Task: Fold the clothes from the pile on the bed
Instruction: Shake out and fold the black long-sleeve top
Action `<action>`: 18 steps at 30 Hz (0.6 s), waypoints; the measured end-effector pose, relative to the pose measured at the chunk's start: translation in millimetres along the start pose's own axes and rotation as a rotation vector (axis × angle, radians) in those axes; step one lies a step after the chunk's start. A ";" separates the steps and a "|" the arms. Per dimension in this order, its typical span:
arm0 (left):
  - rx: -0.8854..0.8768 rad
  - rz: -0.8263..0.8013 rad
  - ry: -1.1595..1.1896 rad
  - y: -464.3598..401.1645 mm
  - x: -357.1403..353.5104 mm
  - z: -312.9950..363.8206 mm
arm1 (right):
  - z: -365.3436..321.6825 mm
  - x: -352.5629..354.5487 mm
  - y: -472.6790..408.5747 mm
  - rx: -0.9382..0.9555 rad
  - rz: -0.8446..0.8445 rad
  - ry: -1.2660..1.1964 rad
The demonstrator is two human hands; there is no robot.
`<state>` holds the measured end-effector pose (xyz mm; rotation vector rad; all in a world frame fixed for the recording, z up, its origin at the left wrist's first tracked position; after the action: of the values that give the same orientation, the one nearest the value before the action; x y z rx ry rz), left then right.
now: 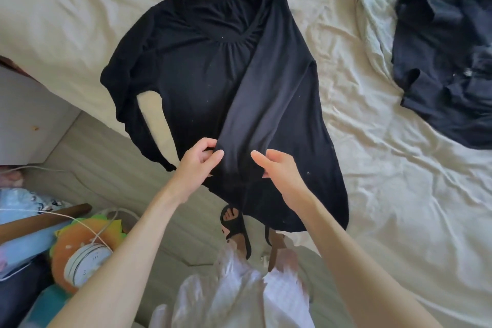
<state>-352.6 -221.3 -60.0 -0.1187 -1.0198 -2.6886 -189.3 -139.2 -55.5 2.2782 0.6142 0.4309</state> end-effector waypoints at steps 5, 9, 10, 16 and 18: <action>0.126 -0.070 -0.159 4.4 5.1 -16.5 | 20.6 -19.1 5.5 -0.020 0.000 0.080; 0.235 -0.221 -0.170 19.7 3.3 -48.0 | 42.9 -31.7 16.9 0.035 -0.073 0.139; 0.243 -0.229 -0.135 24.7 1.8 -55.6 | 50.1 -33.7 19.1 0.028 -0.075 0.138; 0.299 -0.081 0.067 49.7 -11.1 -98.6 | 83.3 -36.2 33.4 0.024 -0.027 0.253; 0.353 -0.002 0.009 54.2 -12.6 -115.7 | 95.7 -36.7 35.8 -0.038 -0.048 0.344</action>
<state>-323.8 -334.1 -114.2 -0.0365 -1.4696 -2.4605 -164.0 -235.3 -99.3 2.1640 0.8214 0.8139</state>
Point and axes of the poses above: each hand's wrist, its own y-axis away from the middle knuckle, its own x-axis out of the back of the hand, z = x × y, the point moved 2 cm from there along -y, towards the middle knuckle, and after that the axes turned 3 degrees about -y, right-handed, at the moved point
